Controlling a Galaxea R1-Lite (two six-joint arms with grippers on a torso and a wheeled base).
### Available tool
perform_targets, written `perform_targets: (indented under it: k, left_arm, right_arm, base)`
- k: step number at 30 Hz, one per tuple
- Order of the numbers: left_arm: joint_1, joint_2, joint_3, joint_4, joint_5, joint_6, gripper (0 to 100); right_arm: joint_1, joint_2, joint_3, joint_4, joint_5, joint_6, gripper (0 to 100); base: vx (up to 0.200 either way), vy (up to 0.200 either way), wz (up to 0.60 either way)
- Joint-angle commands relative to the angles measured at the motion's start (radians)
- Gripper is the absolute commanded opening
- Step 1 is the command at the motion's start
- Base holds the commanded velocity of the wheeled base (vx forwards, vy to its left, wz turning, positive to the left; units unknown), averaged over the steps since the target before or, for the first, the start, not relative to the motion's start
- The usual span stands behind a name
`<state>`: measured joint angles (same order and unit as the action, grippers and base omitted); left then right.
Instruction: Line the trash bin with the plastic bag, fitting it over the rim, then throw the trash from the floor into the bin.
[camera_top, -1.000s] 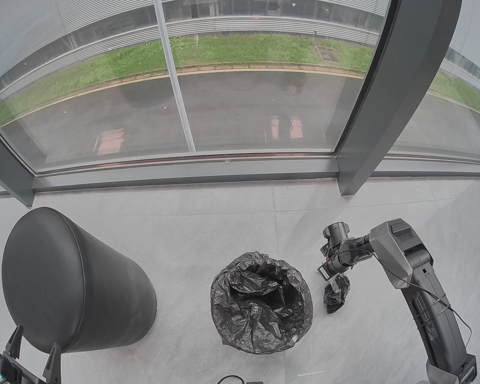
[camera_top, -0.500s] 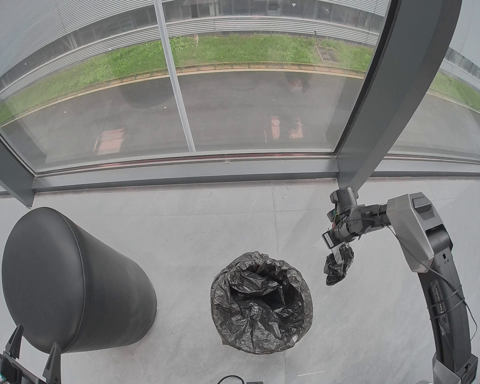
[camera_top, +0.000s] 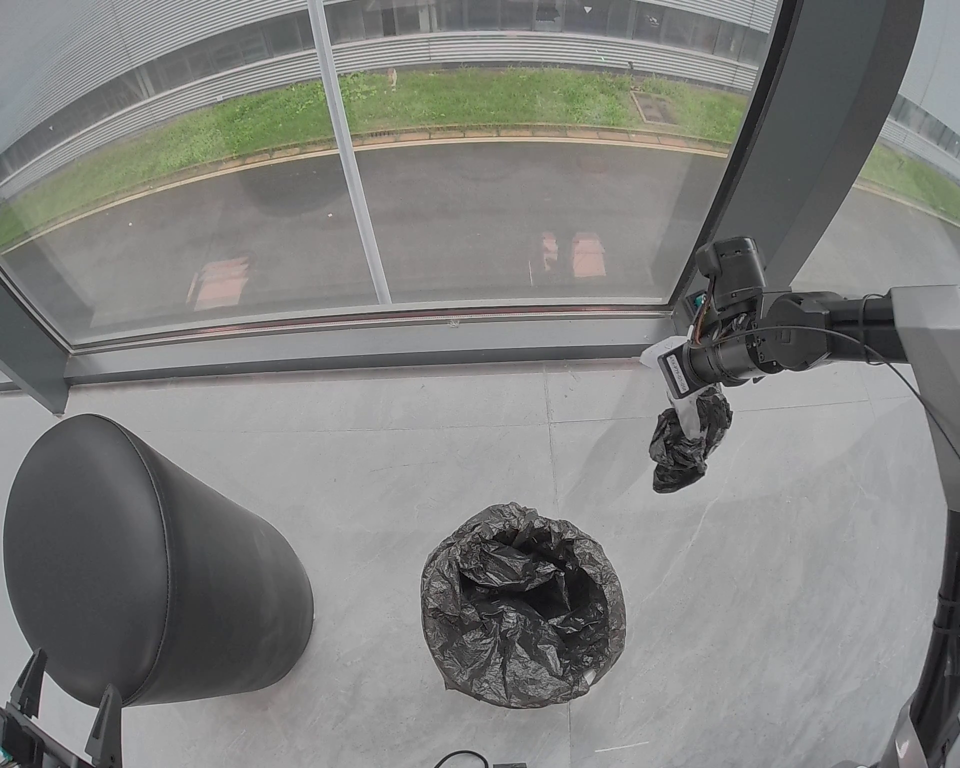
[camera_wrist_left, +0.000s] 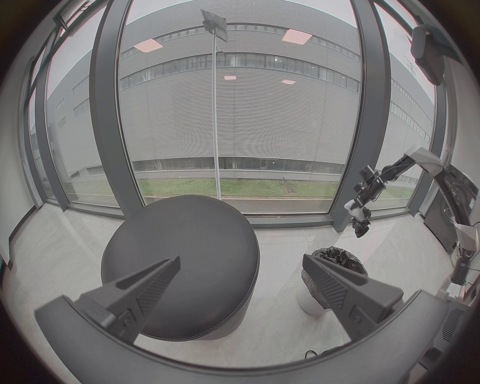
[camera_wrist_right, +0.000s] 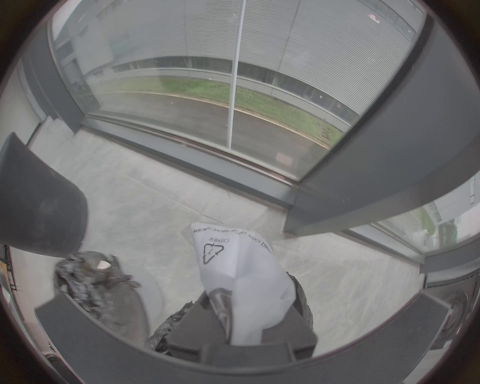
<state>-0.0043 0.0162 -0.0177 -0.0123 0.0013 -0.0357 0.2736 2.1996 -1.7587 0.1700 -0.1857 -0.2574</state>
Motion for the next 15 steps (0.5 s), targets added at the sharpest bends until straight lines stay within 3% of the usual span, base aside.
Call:
perform_targets:
  k: [1,7,10,15]
  left_arm:
    - [0.0,-0.015,0.018,-0.001,0.0,-0.001,100]
    - [0.0,-0.015,0.018,-0.001,0.0,-0.001,100]
    - [0.0,-0.015,0.018,-0.003,0.0,-0.001,100]
    - [0.0,-0.015,0.018,-0.003,0.0,-0.001,100]
  right_arm:
    - [0.22,-0.241,0.127,0.0,0.003,0.052,0]
    - [0.395,-0.236,0.143,-0.001,-0.008,0.13,0]
    - [0.495,-0.204,0.183,-0.006,-0.006,0.216,0]
    - [0.572,-0.116,0.251,-0.113,-0.02,0.253,0]
  base:
    - [0.0,0.0,0.0]
    - [0.0,0.0,0.0]
    - [0.0,0.0,0.0]
    - [0.0,0.0,0.0]
